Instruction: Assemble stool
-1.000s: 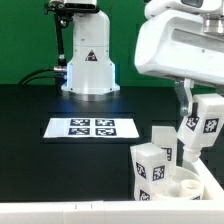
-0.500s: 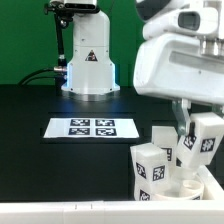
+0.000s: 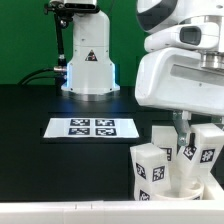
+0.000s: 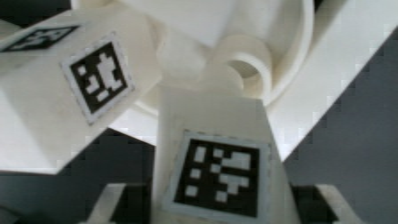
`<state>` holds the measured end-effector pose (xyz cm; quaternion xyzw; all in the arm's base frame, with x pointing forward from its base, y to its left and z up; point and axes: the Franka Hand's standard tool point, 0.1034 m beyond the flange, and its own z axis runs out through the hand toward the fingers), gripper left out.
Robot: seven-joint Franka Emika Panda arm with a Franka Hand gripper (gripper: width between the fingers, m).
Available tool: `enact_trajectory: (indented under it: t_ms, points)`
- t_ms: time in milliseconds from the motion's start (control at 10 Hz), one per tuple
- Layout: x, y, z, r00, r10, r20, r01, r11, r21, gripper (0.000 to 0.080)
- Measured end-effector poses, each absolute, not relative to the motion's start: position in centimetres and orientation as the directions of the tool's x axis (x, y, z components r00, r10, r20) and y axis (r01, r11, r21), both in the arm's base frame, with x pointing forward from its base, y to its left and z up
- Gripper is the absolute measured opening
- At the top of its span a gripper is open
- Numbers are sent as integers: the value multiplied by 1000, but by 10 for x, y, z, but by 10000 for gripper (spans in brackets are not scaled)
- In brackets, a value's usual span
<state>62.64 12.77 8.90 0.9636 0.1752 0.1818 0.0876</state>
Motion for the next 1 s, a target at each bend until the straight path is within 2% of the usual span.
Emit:
enact_trajectory:
  t_ms: [300,700,1000]
  points:
    - [624,133,86,871,378,315,315,-920,233,321]
    - [620,131,70,868,387,310,323,-916,238,322]
    - [621,132,70,860,381,338,316,-920,233,322]
